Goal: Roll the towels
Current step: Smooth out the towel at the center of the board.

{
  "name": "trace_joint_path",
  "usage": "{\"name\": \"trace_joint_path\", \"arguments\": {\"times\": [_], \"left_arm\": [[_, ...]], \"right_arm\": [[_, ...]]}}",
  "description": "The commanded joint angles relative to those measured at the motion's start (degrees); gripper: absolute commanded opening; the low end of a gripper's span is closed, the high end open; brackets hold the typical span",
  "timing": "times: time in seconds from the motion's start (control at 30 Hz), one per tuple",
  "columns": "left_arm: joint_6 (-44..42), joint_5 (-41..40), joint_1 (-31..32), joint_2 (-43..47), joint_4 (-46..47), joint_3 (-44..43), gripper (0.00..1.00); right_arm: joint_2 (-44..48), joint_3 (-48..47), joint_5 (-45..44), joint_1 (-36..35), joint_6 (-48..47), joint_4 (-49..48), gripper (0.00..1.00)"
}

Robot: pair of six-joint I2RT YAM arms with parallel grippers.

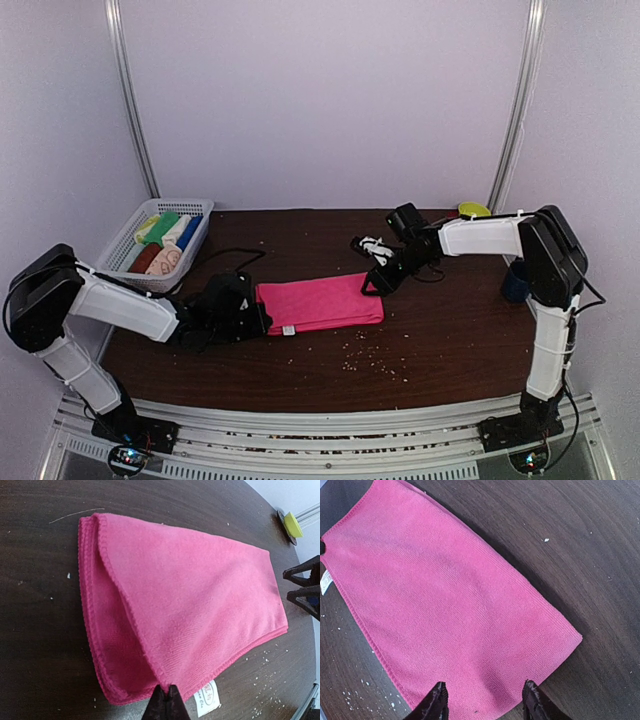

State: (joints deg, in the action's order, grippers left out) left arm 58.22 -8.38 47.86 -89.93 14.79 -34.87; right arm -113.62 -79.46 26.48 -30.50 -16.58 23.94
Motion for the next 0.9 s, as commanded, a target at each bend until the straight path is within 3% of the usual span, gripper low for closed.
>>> {"name": "trace_joint_path", "arguments": {"times": [0.0, 0.43, 0.5, 0.67, 0.87], "left_arm": [[0.41, -0.9, 0.32, -0.46, -0.56, 0.33, 0.0], [0.4, -2.14, 0.35, -4.04, -0.93, 0.3, 0.03], [0.34, -2.91, 0.32, -3.55, -1.47, 0.34, 0.11], [0.58, -5.34, 0.36, -1.31, -3.47, 0.57, 0.48], [-1.78, -11.95, 0.33, 5.72, -9.12, -1.24, 0.59]], "right_arm": [[-1.12, -1.62, -1.67, 0.0, -0.69, 0.62, 0.51], [-1.77, -3.42, -2.57, -0.08, -3.29, 4.13, 0.52], [-1.67, -3.42, -2.49, -0.17, -3.58, 4.37, 0.52], [-1.54, -3.78, -2.06, -0.73, -4.94, 5.41, 0.54], [-0.7, -4.45, -1.05, -1.13, -6.9, 6.94, 0.55]]}}
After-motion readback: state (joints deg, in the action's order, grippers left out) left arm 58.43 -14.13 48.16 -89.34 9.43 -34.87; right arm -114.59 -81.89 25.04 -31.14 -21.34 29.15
